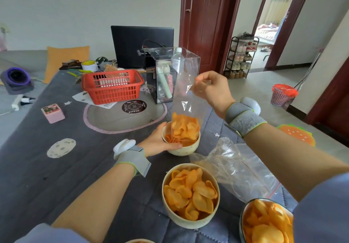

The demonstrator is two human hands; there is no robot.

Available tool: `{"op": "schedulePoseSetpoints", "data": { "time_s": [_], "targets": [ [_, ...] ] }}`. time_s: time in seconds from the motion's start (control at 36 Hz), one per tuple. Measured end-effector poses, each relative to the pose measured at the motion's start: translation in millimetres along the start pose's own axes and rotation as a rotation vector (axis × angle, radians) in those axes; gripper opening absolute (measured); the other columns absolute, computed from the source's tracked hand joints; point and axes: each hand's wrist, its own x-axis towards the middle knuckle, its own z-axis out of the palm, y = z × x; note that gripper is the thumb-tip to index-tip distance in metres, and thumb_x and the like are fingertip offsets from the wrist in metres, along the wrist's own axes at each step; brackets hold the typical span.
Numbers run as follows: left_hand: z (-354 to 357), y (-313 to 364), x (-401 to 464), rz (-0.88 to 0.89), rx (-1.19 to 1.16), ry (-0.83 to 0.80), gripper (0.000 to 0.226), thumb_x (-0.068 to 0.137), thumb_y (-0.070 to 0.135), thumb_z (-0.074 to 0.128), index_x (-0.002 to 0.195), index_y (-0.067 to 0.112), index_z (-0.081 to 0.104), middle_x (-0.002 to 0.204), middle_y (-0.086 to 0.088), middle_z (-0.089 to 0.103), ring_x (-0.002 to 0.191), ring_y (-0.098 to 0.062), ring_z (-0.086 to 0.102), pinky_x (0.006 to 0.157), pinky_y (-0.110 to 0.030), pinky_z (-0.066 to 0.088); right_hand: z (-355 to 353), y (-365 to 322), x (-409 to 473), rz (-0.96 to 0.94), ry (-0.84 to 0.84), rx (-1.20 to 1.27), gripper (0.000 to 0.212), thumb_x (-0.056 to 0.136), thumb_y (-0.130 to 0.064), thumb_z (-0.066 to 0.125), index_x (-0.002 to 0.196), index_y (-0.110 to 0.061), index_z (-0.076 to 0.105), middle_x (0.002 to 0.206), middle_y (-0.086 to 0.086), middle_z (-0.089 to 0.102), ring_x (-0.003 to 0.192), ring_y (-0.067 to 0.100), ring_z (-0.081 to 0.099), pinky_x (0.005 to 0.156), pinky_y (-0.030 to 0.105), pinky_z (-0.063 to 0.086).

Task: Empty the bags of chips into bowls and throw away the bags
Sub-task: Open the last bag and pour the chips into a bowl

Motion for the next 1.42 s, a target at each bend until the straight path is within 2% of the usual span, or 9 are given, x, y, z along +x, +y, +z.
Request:
{"op": "schedulePoseSetpoints", "data": {
  "time_s": [0.06,0.17,0.31,0.39,0.44,0.58,0.78,1.08,1.42],
  "targets": [
    [0,-2,1,0.002,-0.027,0.046,0.123,0.045,0.059,0.083,0.145,0.028,0.018,0.150,0.000,0.030,0.137,-0.020,0.032,0.114,-0.047,0.029,3,-1,-2,-0.007,-0.022,0.033,0.024,0.084,0.006,0.051,0.069,-0.014,0.053,0.074,0.006,0.052,0.060,0.009,0.064,0.074,0.031,0.054],
    [0,-4,2,0.027,-0.070,0.068,0.121,0.049,0.045,0.083,0.146,0.032,0.011,0.155,0.001,0.020,0.140,-0.020,0.025,0.116,-0.047,0.024,7,-8,-4,-0.038,-0.080,0.084,0.024,0.086,0.005,0.051,0.070,-0.013,0.053,0.075,0.008,0.053,0.059,0.006,0.066,0.072,0.025,0.056],
    [1,1,8,0.079,-0.095,0.062,0.102,0.051,0.035,0.084,0.136,0.029,0.028,0.137,0.005,0.047,0.129,-0.014,0.042,0.113,-0.041,0.031,12,1,-10,0.011,-0.101,0.032,0.018,0.082,-0.006,0.062,0.093,-0.018,0.054,0.089,0.011,0.055,0.088,0.021,0.058,0.089,0.037,0.049],
    [3,3,13,0.075,-0.081,0.060,0.081,0.056,0.028,0.083,0.122,0.027,0.037,0.125,0.005,0.054,0.123,-0.015,0.048,0.110,-0.039,0.034,8,12,-15,0.104,-0.167,-0.001,0.060,0.077,-0.017,0.070,0.129,-0.017,0.041,0.108,0.007,0.052,0.099,0.018,0.051,0.078,0.020,0.044],
    [3,3,16,0.075,-0.086,0.059,0.083,0.056,0.027,0.083,0.122,0.029,0.034,0.128,0.004,0.052,0.126,-0.015,0.046,0.111,-0.038,0.033,6,23,-21,0.184,-0.276,-0.059,0.065,0.077,-0.019,0.070,0.135,-0.019,0.039,0.124,0.006,0.052,0.115,0.020,0.051,0.089,0.024,0.044],
    [2,5,15,0.080,-0.082,0.060,0.099,0.064,0.019,0.082,0.141,0.025,0.020,0.136,0.010,0.039,0.131,-0.010,0.033,0.113,-0.031,0.026,0,46,-36,0.310,-0.474,-0.338,0.038,0.091,-0.025,0.050,0.127,-0.012,0.052,0.132,0.011,0.055,0.122,0.023,0.051,0.106,0.036,0.040],
    [2,7,13,0.093,-0.151,0.061,0.113,0.066,0.012,0.080,0.148,0.024,0.003,0.151,0.002,0.029,0.132,-0.006,0.029,0.107,-0.025,0.023,-3,38,-35,0.246,-0.340,-0.187,0.036,0.096,-0.031,0.037,0.120,-0.014,0.057,0.120,0.009,0.060,0.117,0.030,0.056,0.096,0.041,0.047],
    [4,7,13,0.100,-0.218,0.087,0.113,0.065,0.012,0.081,0.146,0.028,0.004,0.142,0.004,0.035,0.122,-0.004,0.033,0.106,-0.027,0.027,-7,40,-39,0.173,-0.316,-0.095,0.035,0.097,-0.025,0.033,0.117,-0.010,0.058,0.109,0.008,0.060,0.091,0.009,0.057,0.066,0.007,0.045],
    [5,5,16,0.077,-0.175,0.101,0.098,0.069,0.013,0.078,0.143,0.020,0.014,0.127,0.011,0.037,0.117,-0.006,0.040,0.098,-0.023,0.032,-8,46,-35,0.193,-0.208,0.070,0.030,0.097,-0.032,0.029,0.093,-0.028,0.059,0.092,0.004,0.064,0.093,0.022,0.056,0.077,0.032,0.042]
  ]
}}
